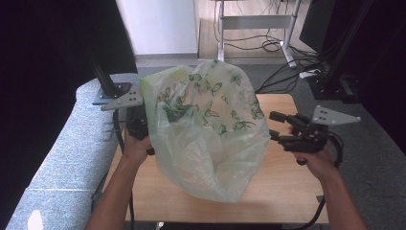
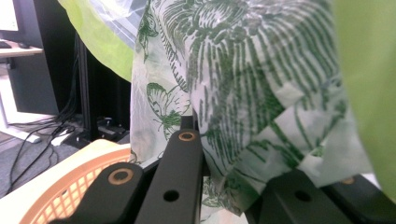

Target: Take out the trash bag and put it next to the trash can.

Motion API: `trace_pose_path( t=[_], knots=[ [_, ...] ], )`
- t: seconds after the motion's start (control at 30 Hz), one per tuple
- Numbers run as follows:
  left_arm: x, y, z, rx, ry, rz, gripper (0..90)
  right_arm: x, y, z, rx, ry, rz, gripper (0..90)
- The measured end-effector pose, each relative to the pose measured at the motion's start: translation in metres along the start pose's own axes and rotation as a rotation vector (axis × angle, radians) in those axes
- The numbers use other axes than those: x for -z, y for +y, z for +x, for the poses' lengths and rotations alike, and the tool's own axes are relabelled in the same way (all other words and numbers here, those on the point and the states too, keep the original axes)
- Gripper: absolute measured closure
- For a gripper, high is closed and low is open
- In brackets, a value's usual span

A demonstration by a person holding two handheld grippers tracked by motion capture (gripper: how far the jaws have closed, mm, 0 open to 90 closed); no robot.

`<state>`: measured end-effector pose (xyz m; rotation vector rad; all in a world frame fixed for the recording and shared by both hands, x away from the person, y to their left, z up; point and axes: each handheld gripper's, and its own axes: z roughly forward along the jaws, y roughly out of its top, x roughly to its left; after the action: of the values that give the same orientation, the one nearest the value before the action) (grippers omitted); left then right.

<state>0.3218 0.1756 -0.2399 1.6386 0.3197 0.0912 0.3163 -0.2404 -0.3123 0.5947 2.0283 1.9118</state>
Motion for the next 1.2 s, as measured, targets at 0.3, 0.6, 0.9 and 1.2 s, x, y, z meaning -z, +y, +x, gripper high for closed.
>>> trace_pose_path(
  t=[0.3,0.6,0.9,1.2],
  knots=[
    [-0.025,0.005,-0.007,0.025,-0.076,0.017,89.8,-0.080,0.033,0.057,0.278,0.060,0.162,15.2],
    [-0.043,0.005,-0.011,0.043,-0.136,0.033,89.6,-0.122,0.048,0.083,0.321,0.044,0.129,38.5],
    [-0.032,0.004,-0.007,0.072,-0.137,0.001,76.7,-0.119,0.050,0.085,0.360,-0.001,0.087,87.5],
    [0.005,-0.002,0.002,0.049,0.122,-0.009,48.8,-0.078,0.056,0.075,0.304,-0.040,0.019,88.1]
  ],
)
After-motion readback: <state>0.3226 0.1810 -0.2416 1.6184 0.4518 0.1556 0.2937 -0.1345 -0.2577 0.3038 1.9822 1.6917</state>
